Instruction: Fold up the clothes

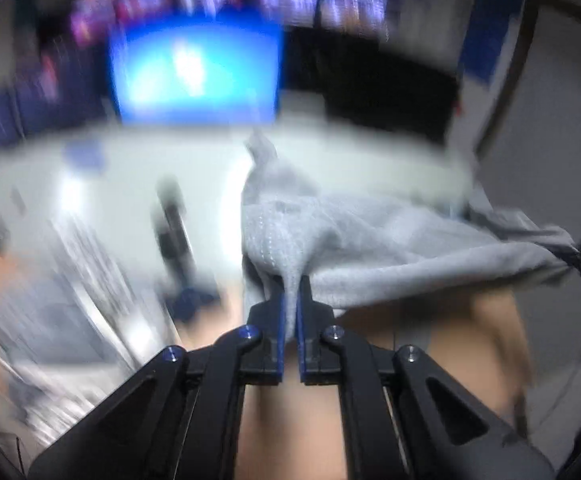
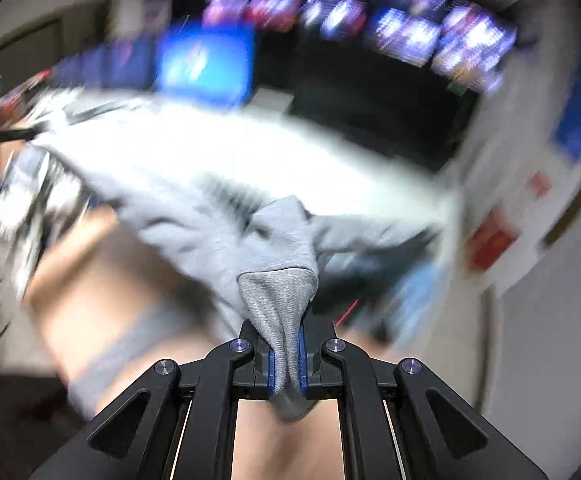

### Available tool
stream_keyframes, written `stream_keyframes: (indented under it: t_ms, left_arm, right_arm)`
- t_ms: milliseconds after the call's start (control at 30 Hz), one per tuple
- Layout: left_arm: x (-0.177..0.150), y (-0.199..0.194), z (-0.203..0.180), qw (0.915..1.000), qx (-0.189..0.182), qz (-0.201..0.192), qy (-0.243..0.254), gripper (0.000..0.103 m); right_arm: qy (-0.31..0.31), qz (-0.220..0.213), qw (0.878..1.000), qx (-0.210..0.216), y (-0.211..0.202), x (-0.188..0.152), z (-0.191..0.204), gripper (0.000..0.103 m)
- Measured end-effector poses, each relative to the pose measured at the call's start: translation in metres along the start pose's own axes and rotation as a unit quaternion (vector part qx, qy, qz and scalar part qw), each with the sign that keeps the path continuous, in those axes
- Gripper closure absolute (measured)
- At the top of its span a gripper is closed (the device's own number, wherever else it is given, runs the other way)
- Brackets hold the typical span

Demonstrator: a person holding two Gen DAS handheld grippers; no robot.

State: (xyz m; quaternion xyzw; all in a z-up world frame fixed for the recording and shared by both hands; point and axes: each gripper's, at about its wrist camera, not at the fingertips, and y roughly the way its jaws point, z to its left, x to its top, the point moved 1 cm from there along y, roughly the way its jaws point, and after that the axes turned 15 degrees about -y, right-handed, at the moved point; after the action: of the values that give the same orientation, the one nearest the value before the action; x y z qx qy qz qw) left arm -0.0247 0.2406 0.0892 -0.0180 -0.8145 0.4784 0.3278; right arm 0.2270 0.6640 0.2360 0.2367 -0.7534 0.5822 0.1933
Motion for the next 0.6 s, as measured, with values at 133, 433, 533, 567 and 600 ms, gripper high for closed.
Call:
stream_keyframes:
  t_ms: [133,433,533,567,600]
  left_arm:
    - [-0.124,0.111,0.052,0.9899,0.001,0.137,-0.037,0.099]
    - [-0.177,0.088,0.084,0.9955,0.022,0.090,-0.020,0.098]
    - [-0.182,0.091,0.096,0.9952,0.018,0.088,-0.039,0.098]
    - [-0.184,0.091,0.099,0.9947,0.011,0.089,-0.050,0.098]
    - [-0.184,0.090,0.100,0.9946,0.004,0.089,-0.054,0.098]
  right_arm:
    - [0.035,0.059,0.994,0.088,0.085,-0.108,0.058,0.096]
    - [0.063,0.010,0.992,0.109,0.060,-0.150,0.074,0.096]
    - [0.072,0.003,0.990,0.120,0.054,-0.161,0.075,0.096]
    - [0.075,-0.001,0.989,0.126,0.052,-0.161,0.079,0.096]
    - [0.079,-0.006,0.988,0.132,0.051,-0.160,0.083,0.096]
